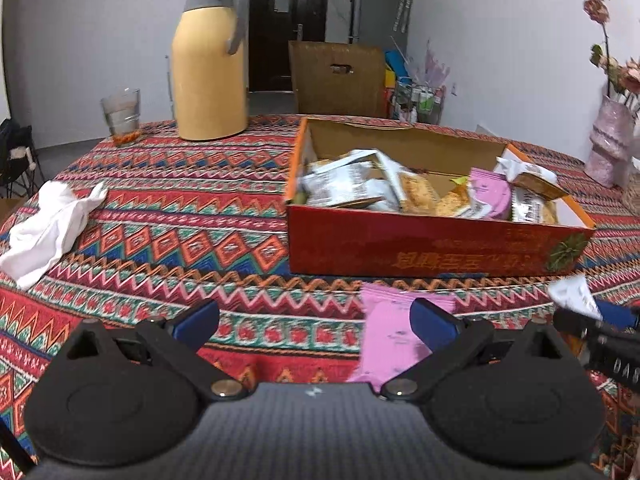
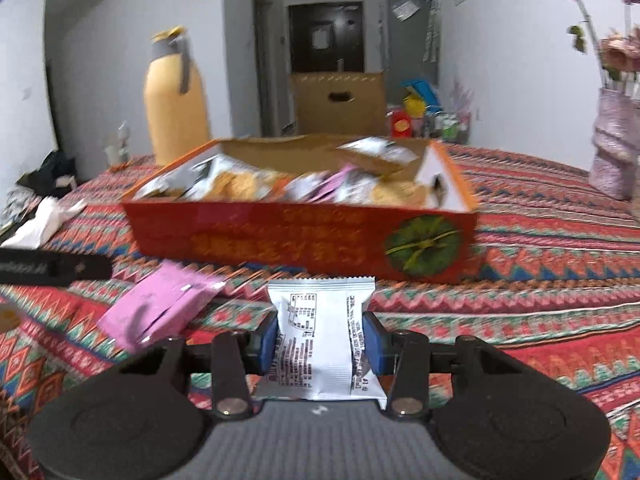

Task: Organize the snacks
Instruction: 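Lift the white packet with the right gripper while the left gripper grasps the pink packet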

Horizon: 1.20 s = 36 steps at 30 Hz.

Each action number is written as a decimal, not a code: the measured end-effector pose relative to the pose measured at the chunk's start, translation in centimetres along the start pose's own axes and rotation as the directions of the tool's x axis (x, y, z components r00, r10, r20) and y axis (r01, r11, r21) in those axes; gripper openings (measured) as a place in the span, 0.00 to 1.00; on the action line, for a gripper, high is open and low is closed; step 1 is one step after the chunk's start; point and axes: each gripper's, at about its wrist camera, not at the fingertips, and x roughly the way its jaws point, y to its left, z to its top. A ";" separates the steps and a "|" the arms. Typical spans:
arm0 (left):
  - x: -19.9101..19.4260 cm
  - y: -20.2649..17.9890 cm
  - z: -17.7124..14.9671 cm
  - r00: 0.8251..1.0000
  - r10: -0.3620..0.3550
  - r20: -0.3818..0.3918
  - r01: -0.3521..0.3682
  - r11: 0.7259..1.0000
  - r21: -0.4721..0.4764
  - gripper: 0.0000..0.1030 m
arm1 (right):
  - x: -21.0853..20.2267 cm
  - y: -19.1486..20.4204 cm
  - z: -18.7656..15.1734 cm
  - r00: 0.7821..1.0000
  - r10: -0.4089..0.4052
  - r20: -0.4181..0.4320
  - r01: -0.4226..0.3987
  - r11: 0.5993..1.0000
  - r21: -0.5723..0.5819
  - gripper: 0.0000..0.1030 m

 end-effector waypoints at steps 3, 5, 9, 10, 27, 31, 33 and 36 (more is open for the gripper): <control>0.4 -1.5 0.4 1.000 -0.004 -0.029 0.004 1.000 0.020 1.00 | -0.2 -1.7 0.4 0.999 -0.037 0.028 0.036 0.999 0.029 0.41; 0.8 -2.6 0.4 0.999 -0.008 -0.046 0.010 0.999 0.035 1.00 | -0.3 -2.9 0.6 0.997 -0.057 0.044 0.055 0.997 0.047 0.41; 1.7 -4.3 0.4 0.997 -0.005 -0.076 0.009 0.999 0.049 1.00 | -0.2 -4.8 0.8 0.995 -0.075 0.069 0.070 0.995 0.078 0.41; 2.1 -4.6 0.3 0.997 -0.003 -0.083 0.007 0.999 0.048 1.00 | 0.0 -5.2 0.8 0.995 -0.074 0.070 0.068 0.994 0.086 0.41; 5.0 -5.4 -1.4 0.993 0.052 -0.110 -0.047 0.998 0.045 1.00 | 2.3 -6.6 -0.2 0.999 0.000 0.037 -0.005 0.988 0.153 0.42; 5.7 -5.1 -1.5 0.989 0.041 -0.142 -0.037 0.999 0.026 1.00 | 2.6 -6.5 -0.3 1.000 0.007 0.026 -0.011 0.988 0.151 0.42; 5.7 -5.0 -1.5 0.989 0.038 -0.142 -0.035 0.999 0.023 1.00 | 2.7 -6.5 -0.3 1.000 0.010 0.022 -0.014 0.988 0.151 0.42; 5.8 -5.0 -1.5 0.990 0.037 -0.135 -0.034 0.999 0.024 1.00 | 2.8 -6.5 -0.3 1.000 0.012 0.019 -0.015 0.988 0.153 0.42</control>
